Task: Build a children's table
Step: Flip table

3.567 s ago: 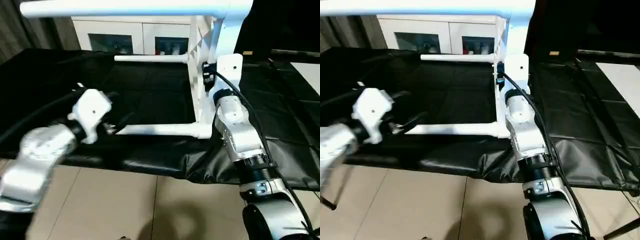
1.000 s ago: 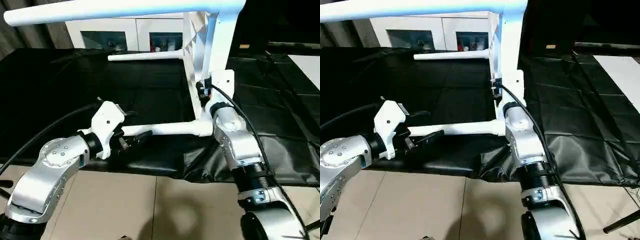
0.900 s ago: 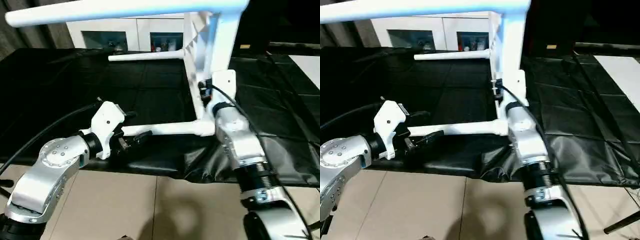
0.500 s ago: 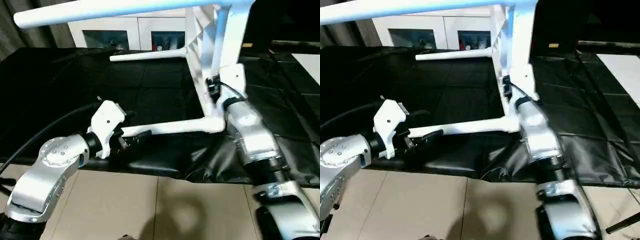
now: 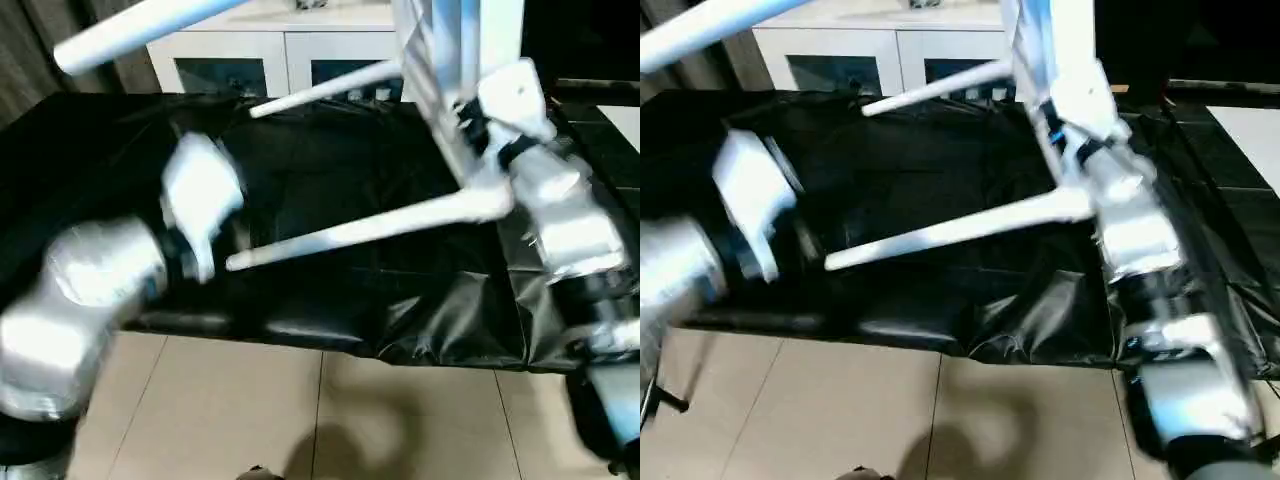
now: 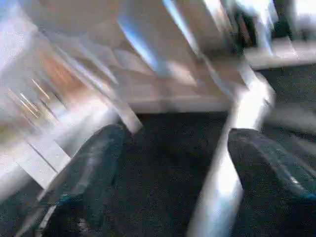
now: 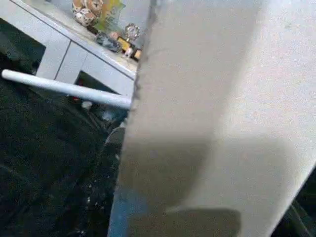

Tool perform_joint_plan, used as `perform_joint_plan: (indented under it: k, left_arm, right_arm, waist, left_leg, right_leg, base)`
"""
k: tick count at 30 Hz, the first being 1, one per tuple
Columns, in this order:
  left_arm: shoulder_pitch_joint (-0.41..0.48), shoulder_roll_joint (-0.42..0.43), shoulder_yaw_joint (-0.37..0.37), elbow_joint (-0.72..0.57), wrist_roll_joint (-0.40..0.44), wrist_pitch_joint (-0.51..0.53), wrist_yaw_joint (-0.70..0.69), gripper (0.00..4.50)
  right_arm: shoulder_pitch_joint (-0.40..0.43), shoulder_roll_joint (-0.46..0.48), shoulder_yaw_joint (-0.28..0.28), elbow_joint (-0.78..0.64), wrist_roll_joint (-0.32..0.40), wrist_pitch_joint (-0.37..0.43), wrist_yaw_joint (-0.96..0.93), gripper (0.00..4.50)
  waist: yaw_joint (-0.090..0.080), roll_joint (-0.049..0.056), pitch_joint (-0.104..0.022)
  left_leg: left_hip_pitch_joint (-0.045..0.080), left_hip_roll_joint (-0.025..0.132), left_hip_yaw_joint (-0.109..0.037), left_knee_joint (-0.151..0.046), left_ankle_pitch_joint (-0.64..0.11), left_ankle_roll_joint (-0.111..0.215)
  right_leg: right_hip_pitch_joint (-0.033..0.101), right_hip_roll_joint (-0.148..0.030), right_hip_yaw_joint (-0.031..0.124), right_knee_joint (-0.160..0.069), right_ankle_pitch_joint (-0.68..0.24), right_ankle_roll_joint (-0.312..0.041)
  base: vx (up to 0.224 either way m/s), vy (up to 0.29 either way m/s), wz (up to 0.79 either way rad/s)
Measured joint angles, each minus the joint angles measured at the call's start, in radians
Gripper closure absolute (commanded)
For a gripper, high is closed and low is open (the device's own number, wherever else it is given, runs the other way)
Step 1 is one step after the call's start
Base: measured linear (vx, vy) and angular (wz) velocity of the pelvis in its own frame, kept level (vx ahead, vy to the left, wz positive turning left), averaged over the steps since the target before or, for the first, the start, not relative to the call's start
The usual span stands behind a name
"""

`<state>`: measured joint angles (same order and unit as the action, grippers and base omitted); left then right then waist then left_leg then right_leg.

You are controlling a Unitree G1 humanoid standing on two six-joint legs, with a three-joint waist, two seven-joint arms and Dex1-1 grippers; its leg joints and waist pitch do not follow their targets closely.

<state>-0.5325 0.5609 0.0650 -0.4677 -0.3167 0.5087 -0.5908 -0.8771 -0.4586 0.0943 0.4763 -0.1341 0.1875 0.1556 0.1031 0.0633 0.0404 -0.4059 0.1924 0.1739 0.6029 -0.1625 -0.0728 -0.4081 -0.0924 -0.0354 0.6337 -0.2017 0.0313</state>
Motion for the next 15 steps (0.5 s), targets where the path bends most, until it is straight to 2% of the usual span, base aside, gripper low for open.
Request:
perform_joint_plan:
  k: [2, 4, 7, 9, 15]
  left_arm:
    - [-0.032, 0.003, 0.006, 0.002, 0.020, -0.063, 0.009, 0.18]
    - [-0.068, 0.025, -0.006, 0.008, 0.084, -0.144, 0.018, 0.13]
    - [-0.118, 0.114, -0.036, 0.041, 0.235, -0.247, 0.063, 0.01]
    - [-0.134, 0.155, -0.050, 0.097, 0.324, -0.275, 0.106, 0.00]
    - [-0.141, 0.223, -0.083, 0.296, 0.523, -0.353, 0.212, 0.00]
  right_arm:
    - [-0.001, -0.004, 0.000, 0.002, -0.002, -0.004, 0.002, 2.53]
    - [-0.009, -0.004, 0.001, 0.013, -0.004, -0.004, 0.003, 2.53]
    - [-0.017, -0.004, 0.008, 0.017, -0.005, -0.004, 0.005, 2.52]
    - [-0.022, -0.004, 0.015, 0.017, -0.007, -0.006, 0.005, 2.52]
    - [-0.024, -0.004, 0.016, 0.017, -0.016, -0.008, 0.005, 2.52]
  waist:
    - [0.000, 0.000, 0.000]
    - [0.000, 0.000, 0.000]
    - [-0.001, 0.001, 0.000]
    - [-0.002, 0.002, -0.001]
    - [-0.002, 0.003, -0.001]
  left_leg:
    - [0.000, 0.000, 0.000, 0.000, 0.000, 0.001]
    - [-0.001, 0.000, 0.000, 0.001, 0.002, 0.003]
    - [-0.002, 0.000, -0.001, 0.001, 0.002, 0.003]
    - [-0.002, 0.000, -0.001, 0.001, 0.002, 0.003]
    - [-0.002, 0.000, -0.002, 0.004, 0.002, 0.003]
  right_leg:
    - [0.000, 0.000, 0.000, 0.000, 0.000, 0.000]
    - [-0.001, 0.000, -0.001, 0.001, 0.000, 0.000]
    - [-0.001, 0.000, 0.000, 0.001, 0.000, 0.000]
    - [-0.001, 0.000, 0.000, 0.002, 0.000, 0.000]
    - [-0.002, 0.000, 0.000, 0.005, 0.000, 0.000]
  base:
    - [0.000, 0.000, 0.00]
    - [0.000, 0.000, 0.00]
    - [0.000, 0.000, 0.00]
    - [0.000, 0.000, 0.00]
    - [0.000, 0.000, 0.00]
